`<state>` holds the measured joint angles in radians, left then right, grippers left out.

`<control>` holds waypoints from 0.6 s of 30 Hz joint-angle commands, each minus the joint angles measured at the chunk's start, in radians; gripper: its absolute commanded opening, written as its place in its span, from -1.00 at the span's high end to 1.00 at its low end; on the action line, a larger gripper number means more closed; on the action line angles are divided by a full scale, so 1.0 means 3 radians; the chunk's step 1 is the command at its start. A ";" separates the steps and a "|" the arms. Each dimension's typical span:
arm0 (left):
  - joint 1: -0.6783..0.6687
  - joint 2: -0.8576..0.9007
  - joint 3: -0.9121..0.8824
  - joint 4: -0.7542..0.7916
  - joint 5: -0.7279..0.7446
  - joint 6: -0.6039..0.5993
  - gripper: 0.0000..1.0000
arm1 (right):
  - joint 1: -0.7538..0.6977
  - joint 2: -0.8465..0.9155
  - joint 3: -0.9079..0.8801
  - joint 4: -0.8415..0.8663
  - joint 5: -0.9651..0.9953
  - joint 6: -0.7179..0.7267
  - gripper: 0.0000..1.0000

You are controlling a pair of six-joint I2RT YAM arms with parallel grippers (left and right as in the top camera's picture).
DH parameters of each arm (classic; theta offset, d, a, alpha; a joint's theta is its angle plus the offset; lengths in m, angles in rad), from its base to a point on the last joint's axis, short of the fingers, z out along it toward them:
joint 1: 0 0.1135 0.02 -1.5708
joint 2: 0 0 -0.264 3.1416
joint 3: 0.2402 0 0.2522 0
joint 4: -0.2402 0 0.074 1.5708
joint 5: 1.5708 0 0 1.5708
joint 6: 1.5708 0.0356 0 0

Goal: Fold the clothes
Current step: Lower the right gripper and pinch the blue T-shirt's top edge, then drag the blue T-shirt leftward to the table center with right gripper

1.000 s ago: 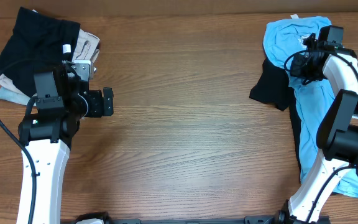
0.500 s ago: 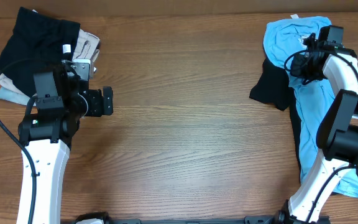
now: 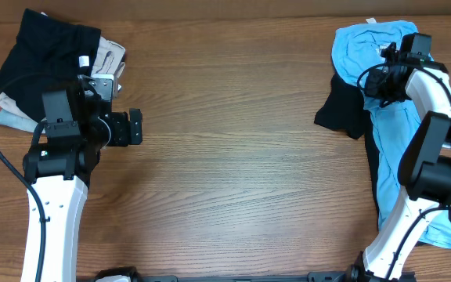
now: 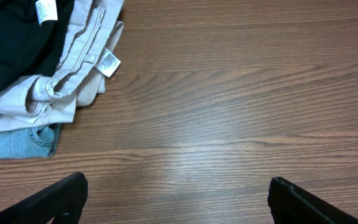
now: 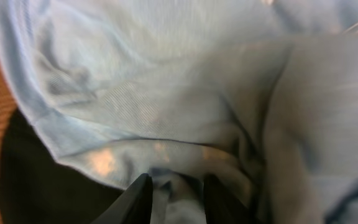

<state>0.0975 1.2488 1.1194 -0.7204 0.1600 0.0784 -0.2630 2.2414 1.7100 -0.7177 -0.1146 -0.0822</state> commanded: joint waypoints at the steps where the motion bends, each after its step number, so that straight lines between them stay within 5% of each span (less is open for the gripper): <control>1: -0.0022 0.0025 0.0061 0.0010 -0.0024 0.0039 -0.89 | 0.0053 0.0145 0.0038 0.0013 -0.0036 -0.0015 0.48; 6: -0.0022 0.0025 0.0061 0.0037 -0.0047 0.0041 -0.90 | 0.0062 0.0120 0.0072 0.0041 -0.0034 -0.0011 0.80; 18: -0.0020 0.0023 0.0065 0.0263 -0.0164 0.0041 -0.89 | 0.0081 -0.0319 0.0777 -0.0609 0.0001 -0.0013 0.93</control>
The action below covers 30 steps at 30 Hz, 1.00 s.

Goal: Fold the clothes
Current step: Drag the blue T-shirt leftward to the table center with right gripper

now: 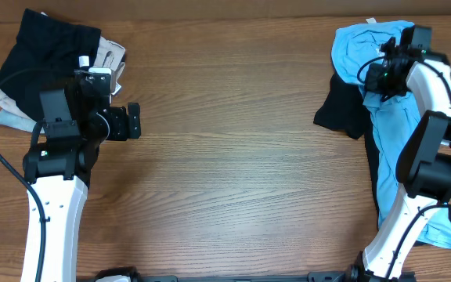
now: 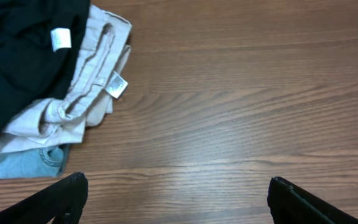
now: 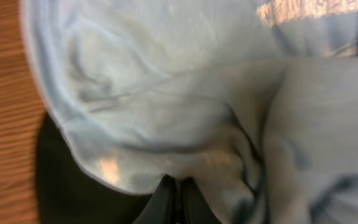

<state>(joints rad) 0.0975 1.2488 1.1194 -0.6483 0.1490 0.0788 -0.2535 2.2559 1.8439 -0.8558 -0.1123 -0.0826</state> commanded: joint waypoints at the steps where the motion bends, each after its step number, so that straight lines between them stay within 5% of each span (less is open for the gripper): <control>1: -0.0020 0.0020 0.0069 0.0019 -0.0192 0.0039 -0.89 | 0.0067 -0.0404 0.0415 -0.0247 -0.0006 -0.0013 0.92; 14: 0.0057 -0.0005 0.0403 -0.0020 -0.0809 0.0039 -0.98 | 0.1041 -0.0660 0.1784 -0.1670 -0.0150 -0.0010 0.92; 30: 0.0914 -0.0005 0.0423 -0.0018 -0.0669 0.0039 -1.00 | 0.3597 -0.0601 0.1808 -0.1638 -0.0557 0.0181 0.90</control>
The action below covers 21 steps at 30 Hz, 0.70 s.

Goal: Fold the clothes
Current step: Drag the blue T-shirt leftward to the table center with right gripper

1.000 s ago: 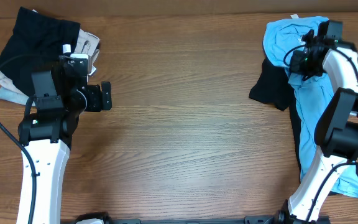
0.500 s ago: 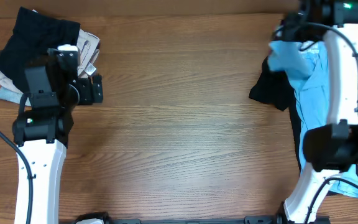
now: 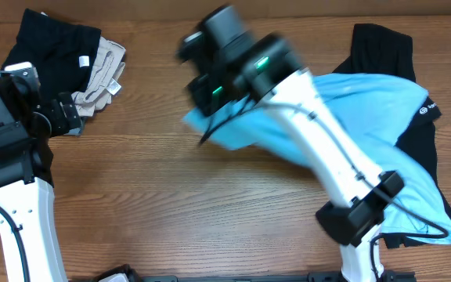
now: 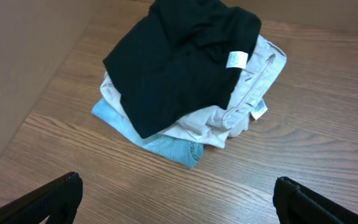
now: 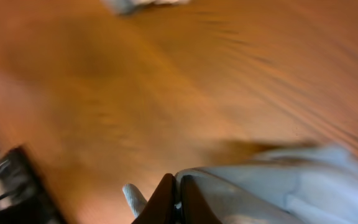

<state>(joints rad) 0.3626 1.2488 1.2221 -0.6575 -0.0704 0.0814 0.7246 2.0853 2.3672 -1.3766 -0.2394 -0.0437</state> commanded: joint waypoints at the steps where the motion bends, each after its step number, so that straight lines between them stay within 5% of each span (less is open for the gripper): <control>1: 0.0031 -0.0005 0.0081 0.0013 0.0064 0.0031 -1.00 | 0.0427 -0.0031 0.0064 0.0121 -0.0132 0.0050 0.90; 8: 0.0029 -0.0005 0.0081 0.0014 0.0066 0.0031 -1.00 | 0.0706 -0.0037 0.0067 0.0132 -0.0155 0.0163 0.76; 11: 0.0028 -0.0005 0.0081 0.0011 0.0123 0.0033 -1.00 | 0.0593 -0.0118 0.0075 0.0116 -0.0141 0.0224 0.26; 21: -0.0017 -0.0005 0.0081 0.0003 0.0985 0.0220 -1.00 | -0.0534 -0.0504 0.0075 -0.0120 -0.0144 0.0423 -0.53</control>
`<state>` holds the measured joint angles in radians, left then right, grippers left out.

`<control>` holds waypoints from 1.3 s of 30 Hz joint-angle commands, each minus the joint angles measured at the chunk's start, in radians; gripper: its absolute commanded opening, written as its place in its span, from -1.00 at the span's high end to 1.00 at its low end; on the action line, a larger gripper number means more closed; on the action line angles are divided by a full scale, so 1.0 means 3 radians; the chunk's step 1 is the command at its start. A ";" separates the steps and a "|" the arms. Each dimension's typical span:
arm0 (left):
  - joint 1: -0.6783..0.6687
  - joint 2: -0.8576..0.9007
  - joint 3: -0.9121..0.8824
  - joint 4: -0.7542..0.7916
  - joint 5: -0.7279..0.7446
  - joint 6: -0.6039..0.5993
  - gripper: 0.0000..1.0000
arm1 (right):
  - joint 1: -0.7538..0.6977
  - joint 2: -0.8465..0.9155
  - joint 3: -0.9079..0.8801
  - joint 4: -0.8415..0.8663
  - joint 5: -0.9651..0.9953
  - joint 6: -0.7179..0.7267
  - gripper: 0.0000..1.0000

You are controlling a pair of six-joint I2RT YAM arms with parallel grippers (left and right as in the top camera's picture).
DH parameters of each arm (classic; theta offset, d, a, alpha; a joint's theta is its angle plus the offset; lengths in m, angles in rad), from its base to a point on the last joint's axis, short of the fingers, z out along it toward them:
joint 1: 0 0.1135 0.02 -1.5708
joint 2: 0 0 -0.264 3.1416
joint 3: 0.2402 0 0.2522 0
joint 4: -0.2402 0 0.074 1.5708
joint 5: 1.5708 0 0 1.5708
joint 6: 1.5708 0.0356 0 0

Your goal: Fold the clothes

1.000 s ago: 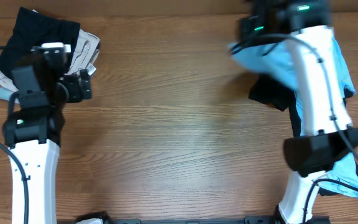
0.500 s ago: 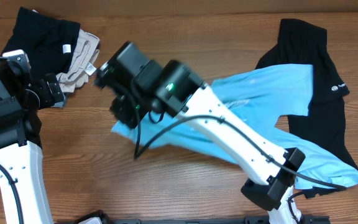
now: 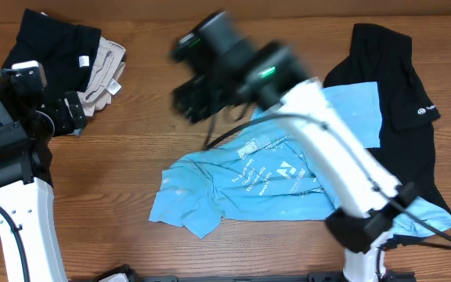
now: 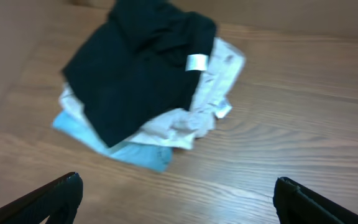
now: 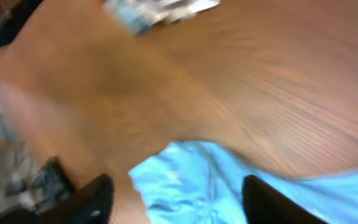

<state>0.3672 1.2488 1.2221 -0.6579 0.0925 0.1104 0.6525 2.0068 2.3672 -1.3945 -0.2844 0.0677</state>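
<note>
A light blue T-shirt [image 3: 245,184] with white print lies crumpled and spread on the table's middle; the right wrist view shows it below the fingers [image 5: 191,180]. My right gripper [image 3: 186,98] hangs open high over the table, left of the shirt's top, holding nothing. A black garment [image 3: 402,86] lies at the far right, partly under the blue shirt. At the far left sits a pile of clothes [image 3: 61,55], black on beige on blue denim, also in the left wrist view [image 4: 148,87]. My left gripper [image 3: 70,113] is open beside that pile.
The wooden table [image 3: 233,47] runs to a tan back wall. The right arm [image 3: 327,149] stretches across the middle over the blue shirt. The left arm's white link [image 3: 22,211] stands at the front left.
My right gripper was shut on the blue shirt and held it up over the table's middle; now it is open and the shirt lies spread on the table. Left gripper shifted slightly.
My right gripper was at the far right pile, closing on the blue shirt, then shut on it. Then it held the shirt over the table's middle, uncovering the black garment. Now the shirt lies dropped in the middle. My left gripper moved back beside the left pile, open throughout.
</note>
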 commanded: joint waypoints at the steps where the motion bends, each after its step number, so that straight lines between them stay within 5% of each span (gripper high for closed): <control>1: -0.0060 -0.0004 0.0081 -0.0001 0.0542 0.0160 -1.00 | -0.0430 -0.0239 0.0074 -0.0118 0.0009 0.0051 -0.56; 10: -0.1100 0.0336 0.0081 0.0137 0.0930 0.0380 -0.95 | -0.1356 -0.0173 0.0070 -0.0277 0.0071 0.0050 -0.68; 17: -0.2087 0.1247 0.0170 0.1087 0.0924 0.0301 -0.96 | -0.1984 -0.0173 0.0070 -0.0303 0.0069 0.0048 -0.78; 23: -0.2749 0.2543 0.1297 0.0843 0.0659 0.0263 -0.98 | -0.2368 -0.0173 0.0070 -0.0416 0.0070 0.0037 -0.82; 29: -0.2930 0.3253 0.2047 0.0628 0.0613 0.0305 -0.96 | -0.2392 -0.0173 0.0070 -0.0465 0.0076 -0.0066 -0.82; 39: -0.3031 0.3545 0.2135 0.0348 0.0615 0.0463 -0.69 | -0.2392 -0.0173 0.0070 -0.0469 0.0248 -0.0075 -0.79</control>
<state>-0.5297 2.2936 1.8324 -0.5373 0.2867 0.2146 -0.0635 1.9633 2.3699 -1.5379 -0.2264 0.0547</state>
